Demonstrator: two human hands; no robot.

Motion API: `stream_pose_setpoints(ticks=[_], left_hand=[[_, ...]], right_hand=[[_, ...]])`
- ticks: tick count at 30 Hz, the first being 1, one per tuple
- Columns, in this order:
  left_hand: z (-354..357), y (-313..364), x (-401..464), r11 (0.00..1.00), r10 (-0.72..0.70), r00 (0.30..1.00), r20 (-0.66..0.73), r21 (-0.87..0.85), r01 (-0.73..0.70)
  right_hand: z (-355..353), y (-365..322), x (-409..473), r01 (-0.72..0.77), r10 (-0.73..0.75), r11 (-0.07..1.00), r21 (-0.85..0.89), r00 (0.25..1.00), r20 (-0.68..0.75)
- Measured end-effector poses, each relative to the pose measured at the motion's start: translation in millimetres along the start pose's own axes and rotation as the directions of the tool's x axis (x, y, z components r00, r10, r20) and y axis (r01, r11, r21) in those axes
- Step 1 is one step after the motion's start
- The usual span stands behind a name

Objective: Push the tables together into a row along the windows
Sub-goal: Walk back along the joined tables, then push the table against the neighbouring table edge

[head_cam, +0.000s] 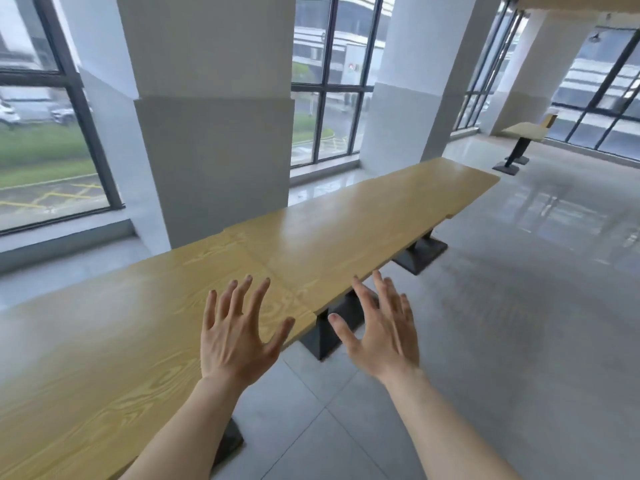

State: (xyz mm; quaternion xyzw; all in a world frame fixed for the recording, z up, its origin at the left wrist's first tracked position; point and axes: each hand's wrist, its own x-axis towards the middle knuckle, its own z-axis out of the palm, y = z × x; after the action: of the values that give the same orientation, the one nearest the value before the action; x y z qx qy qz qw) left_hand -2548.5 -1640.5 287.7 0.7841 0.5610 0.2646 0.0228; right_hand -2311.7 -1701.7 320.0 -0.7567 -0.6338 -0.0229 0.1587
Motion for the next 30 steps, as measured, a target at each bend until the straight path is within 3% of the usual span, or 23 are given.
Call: stream_pose_setpoints(ticks=[9,17,22,30], left_hand=[[93,-38,29,0.960,-0.275,0.961,-0.021,0.058,0.276],[185,-88,17,0.858,-0.503,0.864,0.008,0.127,0.499],[235,-114,1,0.798,-0.589,0.808,0.023,0.174,0.576],[293,-159,-11,0.749,-0.646,0.762,0.050,0.236,0.620]], right_hand=[[114,20,102,0.247,-0.257,0.966,0.084,0.953,0.162],[235,34,164,0.381,-0.405,0.914,0.137,0.858,0.315],[307,30,180,0.450,-0.490,0.872,0.195,0.791,0.367],[404,23,213,0.525,-0.569,0.822,0.220,0.752,0.333]])
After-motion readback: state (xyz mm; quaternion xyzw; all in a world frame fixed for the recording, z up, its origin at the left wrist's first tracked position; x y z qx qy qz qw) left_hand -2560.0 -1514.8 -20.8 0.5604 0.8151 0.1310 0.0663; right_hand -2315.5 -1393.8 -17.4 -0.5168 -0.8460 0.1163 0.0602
